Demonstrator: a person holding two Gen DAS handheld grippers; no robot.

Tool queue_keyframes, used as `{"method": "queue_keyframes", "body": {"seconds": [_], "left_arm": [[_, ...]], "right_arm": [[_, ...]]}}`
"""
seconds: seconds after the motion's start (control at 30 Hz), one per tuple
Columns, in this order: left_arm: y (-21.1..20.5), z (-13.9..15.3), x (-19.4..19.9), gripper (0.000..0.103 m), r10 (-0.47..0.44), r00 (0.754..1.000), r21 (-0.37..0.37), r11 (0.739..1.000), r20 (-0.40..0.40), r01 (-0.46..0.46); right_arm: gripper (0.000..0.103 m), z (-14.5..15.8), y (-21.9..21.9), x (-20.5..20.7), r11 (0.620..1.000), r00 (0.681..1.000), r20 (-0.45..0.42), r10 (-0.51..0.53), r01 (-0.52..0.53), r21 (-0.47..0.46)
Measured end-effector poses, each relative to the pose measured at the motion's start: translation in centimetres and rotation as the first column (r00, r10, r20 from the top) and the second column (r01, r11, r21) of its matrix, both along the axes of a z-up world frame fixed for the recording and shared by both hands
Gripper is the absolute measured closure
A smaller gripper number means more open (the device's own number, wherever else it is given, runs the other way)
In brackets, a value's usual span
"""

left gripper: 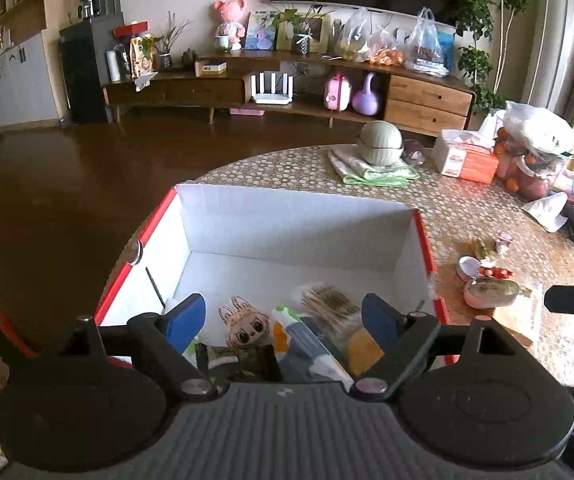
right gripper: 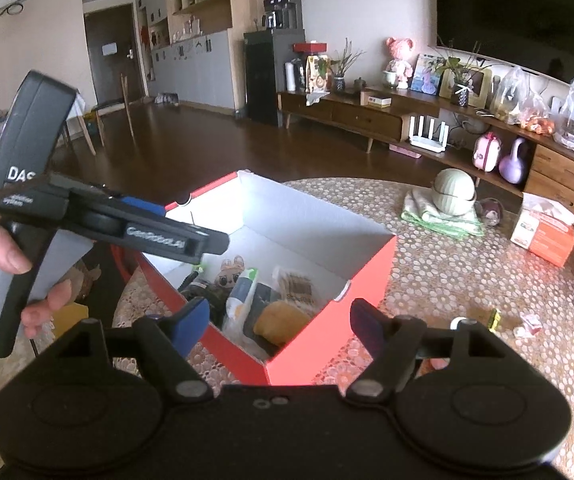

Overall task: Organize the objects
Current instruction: 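Withdraw both open tools from the box back over the table items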

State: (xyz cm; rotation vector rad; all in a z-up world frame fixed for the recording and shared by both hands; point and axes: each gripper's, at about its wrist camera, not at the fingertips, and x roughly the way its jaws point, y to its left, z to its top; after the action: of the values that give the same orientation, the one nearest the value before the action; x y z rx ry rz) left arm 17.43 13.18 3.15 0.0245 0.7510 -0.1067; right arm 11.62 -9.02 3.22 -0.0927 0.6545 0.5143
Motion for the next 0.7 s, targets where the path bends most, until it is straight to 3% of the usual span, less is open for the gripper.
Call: {"method": "queue_keyframes", "body": {"seconds": [0.23, 0.5, 0.63, 0.7], "left_arm": [[-1.8, 0.2, -2.5, 0.018, -0.015, 1.0, 0.003, 1.0, 0.013, 0.015], [-4.5, 0.4, -4.9, 0.018, -0.049, 0.998, -0.021, 0.999, 0.037, 0.05], [-5.9, 0.3, -5.9, 0.0, -0.057, 0.997, -0.028, 0.998, 0.053, 0.059], [-6.8, 0.2, -6.3, 0.0, -0.075, 0.994, -0.022, 0.997, 0.075, 0.077]], "right_arm": [[0.025, 0.1, -3.7, -2.5, 0.999, 0.997, 0.076, -0.035, 0.033, 0.024], [0.024, -0.9, -9.5, -4.0, 0.971, 0.977, 0.006, -0.211, 0.209, 0.12], [0.024, -1.8, -12.1, -4.3, 0.974, 0.975, 0.019, -0.219, 0.218, 0.064], [0.023, -2.2, -12.9, -4.7, 0.978, 0.977, 0.043, -0.207, 0.207, -0.005]]}}
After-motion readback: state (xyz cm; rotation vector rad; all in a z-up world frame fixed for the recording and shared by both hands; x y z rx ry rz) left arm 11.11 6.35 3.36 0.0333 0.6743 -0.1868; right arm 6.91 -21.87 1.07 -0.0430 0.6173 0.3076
